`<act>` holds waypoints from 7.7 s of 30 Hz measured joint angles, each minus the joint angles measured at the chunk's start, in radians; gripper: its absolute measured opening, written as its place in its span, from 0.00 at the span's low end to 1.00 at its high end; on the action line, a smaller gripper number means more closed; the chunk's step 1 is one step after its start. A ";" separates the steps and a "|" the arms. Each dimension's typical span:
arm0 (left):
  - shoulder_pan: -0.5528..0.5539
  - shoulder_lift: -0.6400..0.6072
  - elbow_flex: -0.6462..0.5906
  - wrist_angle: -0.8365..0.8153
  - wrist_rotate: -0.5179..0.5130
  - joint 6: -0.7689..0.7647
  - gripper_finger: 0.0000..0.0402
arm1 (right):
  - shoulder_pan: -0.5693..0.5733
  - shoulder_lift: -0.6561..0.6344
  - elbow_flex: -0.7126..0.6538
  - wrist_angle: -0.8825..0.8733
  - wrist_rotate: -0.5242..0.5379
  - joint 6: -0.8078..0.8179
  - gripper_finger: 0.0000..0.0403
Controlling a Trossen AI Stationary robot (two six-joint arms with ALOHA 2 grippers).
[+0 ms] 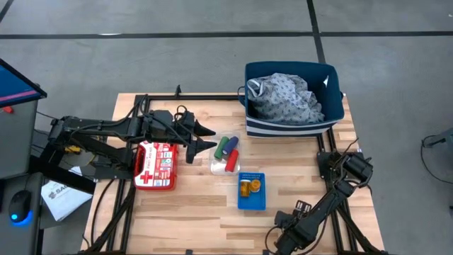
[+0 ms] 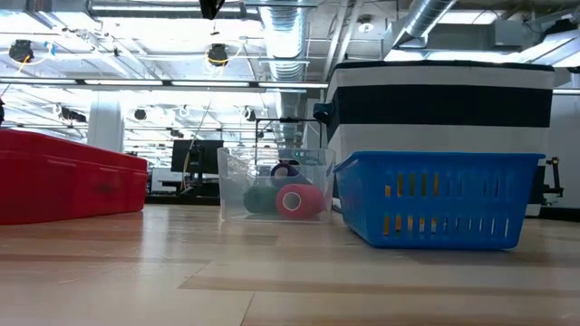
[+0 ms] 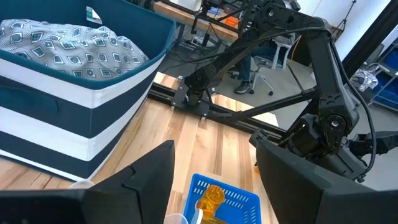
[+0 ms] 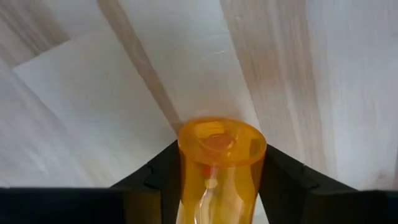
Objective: Pick & Place Medicine items
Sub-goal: Put the orange pill bottle into the blue bin, then return to home position
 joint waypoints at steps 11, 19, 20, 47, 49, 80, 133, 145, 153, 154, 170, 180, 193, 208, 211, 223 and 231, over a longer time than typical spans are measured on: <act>0.000 0.000 0.000 0.000 0.015 0.000 0.54 | -0.064 0.000 0.047 -0.156 0.116 -0.125 0.48; -0.011 0.000 0.000 -0.003 0.041 0.007 0.54 | -0.181 0.000 0.178 -0.286 0.246 -0.236 0.41; -0.015 0.000 0.000 -0.003 0.041 0.015 0.54 | -0.198 0.000 0.201 -0.311 0.266 -0.241 0.41; -0.026 -0.038 0.002 -0.053 0.137 0.058 0.54 | -0.438 0.002 0.382 -0.062 0.426 -0.357 0.49; -0.026 -0.057 0.002 -0.072 0.137 0.078 0.54 | -0.434 0.003 0.381 -0.059 0.416 -0.356 0.51; -0.025 -0.502 -0.169 -0.211 0.035 0.394 0.32 | -0.237 -0.006 0.381 -0.035 0.400 -0.017 0.52; -0.007 -1.018 -1.041 0.168 0.035 0.253 0.00 | -0.189 -0.066 0.381 -0.318 0.571 0.021 0.48; -0.007 -0.910 -1.042 0.175 0.033 0.258 0.00 | -0.187 -0.115 0.373 -0.506 0.866 -0.046 0.48; -0.007 -0.875 -1.042 0.176 0.033 0.258 0.00 | -0.184 -0.369 0.108 -0.493 0.931 -0.050 0.45; -0.007 -0.873 -1.042 0.176 0.034 0.258 0.00 | -0.191 -0.403 0.085 -0.494 0.950 -0.070 0.44; -0.007 -0.869 -1.042 0.177 0.034 0.258 0.00 | -0.412 -0.860 -0.222 0.272 0.941 -0.867 0.31; -0.007 -0.869 -1.042 0.185 0.034 0.258 0.00 | -0.471 -0.950 -0.571 0.994 0.512 -1.217 0.28; -0.007 -0.869 -1.042 0.195 0.034 0.258 0.00 | -0.690 -1.208 -0.914 1.230 0.300 -1.316 0.28; -0.007 -0.869 -1.042 0.195 0.034 0.258 0.00 | -0.780 -1.617 -1.214 1.234 0.243 -1.253 0.28; -0.007 -0.869 -1.042 0.195 0.034 0.258 0.00 | -0.780 -1.680 -1.254 1.232 0.271 -1.244 0.28; -0.007 -0.869 -1.042 0.197 0.035 0.258 0.00 | -0.778 -1.923 -1.322 1.118 0.286 -1.218 0.28; -0.007 -0.869 -1.042 0.198 0.035 0.258 0.00 | -0.780 -1.993 -1.323 1.117 0.285 -1.218 0.28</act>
